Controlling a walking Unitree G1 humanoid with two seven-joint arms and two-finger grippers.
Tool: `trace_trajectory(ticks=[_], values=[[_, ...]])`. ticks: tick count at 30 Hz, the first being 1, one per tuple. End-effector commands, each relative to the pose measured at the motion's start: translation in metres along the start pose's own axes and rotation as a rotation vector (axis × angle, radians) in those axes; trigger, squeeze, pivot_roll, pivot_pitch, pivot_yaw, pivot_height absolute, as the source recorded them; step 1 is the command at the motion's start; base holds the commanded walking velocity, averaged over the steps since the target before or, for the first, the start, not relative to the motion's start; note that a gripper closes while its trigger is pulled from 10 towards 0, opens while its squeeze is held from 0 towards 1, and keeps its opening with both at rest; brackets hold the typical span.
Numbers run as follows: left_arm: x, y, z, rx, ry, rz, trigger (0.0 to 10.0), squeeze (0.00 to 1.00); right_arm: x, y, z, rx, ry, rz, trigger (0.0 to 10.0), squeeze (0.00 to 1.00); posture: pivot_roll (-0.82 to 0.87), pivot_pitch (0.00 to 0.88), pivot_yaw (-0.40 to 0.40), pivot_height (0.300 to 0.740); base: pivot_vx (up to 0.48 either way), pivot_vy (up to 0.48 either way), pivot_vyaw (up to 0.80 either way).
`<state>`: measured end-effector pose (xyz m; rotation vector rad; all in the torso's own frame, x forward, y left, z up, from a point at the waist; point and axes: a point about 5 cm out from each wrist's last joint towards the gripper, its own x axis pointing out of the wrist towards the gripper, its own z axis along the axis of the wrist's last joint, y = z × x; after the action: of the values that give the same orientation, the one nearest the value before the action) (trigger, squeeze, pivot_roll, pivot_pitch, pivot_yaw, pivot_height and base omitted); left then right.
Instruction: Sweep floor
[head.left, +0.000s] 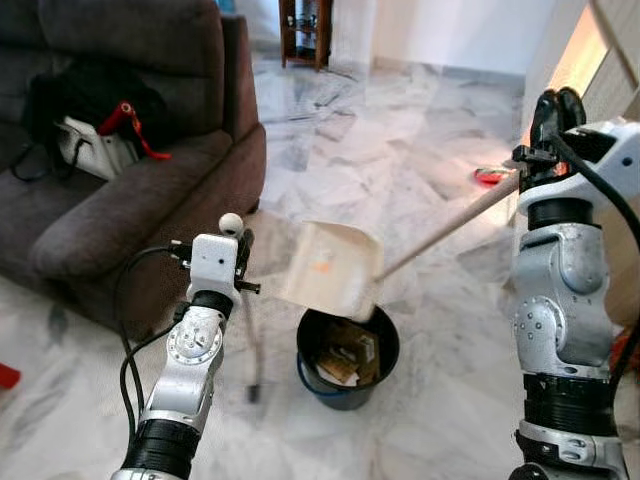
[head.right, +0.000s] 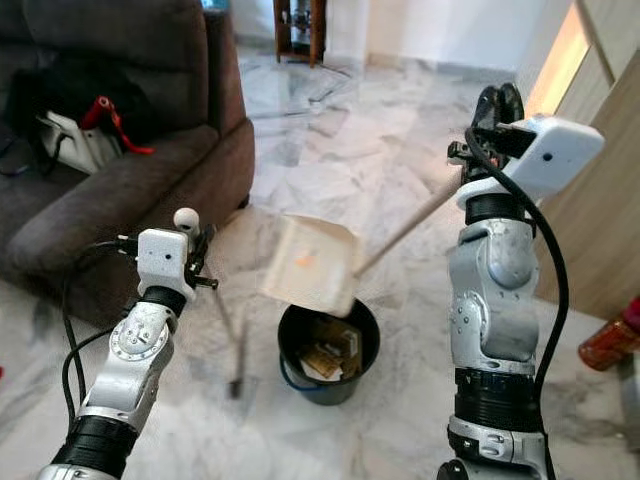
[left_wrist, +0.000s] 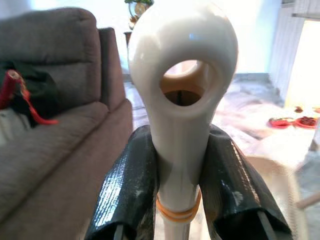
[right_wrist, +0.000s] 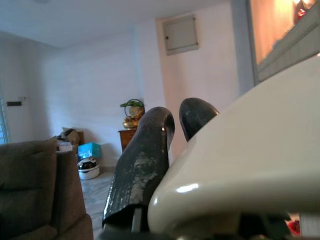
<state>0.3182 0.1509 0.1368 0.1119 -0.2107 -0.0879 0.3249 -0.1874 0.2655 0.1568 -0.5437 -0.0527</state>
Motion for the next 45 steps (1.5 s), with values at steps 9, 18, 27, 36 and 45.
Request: trace_trajectory(ticks=[9, 18, 27, 36, 45], values=[[0.005, 0.006, 0.016, 0.035, -0.079, 0.017, 10.0, 0.0, 0.003, 0.002, 0.022, 0.018, -0.112, 0.011, 10.0, 0.0, -0.09, 0.0, 0.008, 0.74, 0.0, 0.0, -0.26], [0.004, 0.006, 0.016, 0.039, -0.074, 0.016, 10.0, 0.0, 0.002, 0.002, 0.019, 0.019, -0.089, 0.011, 10.0, 0.0, -0.09, 0.0, 0.008, 0.74, 0.0, 0.0, -0.05], [0.004, 0.006, 0.016, 0.036, -0.074, 0.01, 10.0, 0.0, 0.001, 0.006, 0.02, -0.018, -0.106, 0.048, 10.0, 0.0, -0.09, 0.0, 0.01, 0.74, 0.0, 0.0, -0.35], [0.004, 0.006, 0.016, 0.035, -0.074, 0.007, 10.0, 0.0, -0.004, 0.022, 0.022, -0.132, -0.128, 0.182, 10.0, 0.0, -0.09, 0.0, 0.01, 0.74, 0.0, 0.0, 0.0], [0.004, 0.005, 0.016, 0.032, -0.077, 0.005, 10.0, 0.0, -0.011, 0.042, 0.03, -0.244, -0.19, 0.318, 10.0, 0.0, -0.09, 0.0, 0.01, 0.74, 0.0, 0.0, 0.0]])
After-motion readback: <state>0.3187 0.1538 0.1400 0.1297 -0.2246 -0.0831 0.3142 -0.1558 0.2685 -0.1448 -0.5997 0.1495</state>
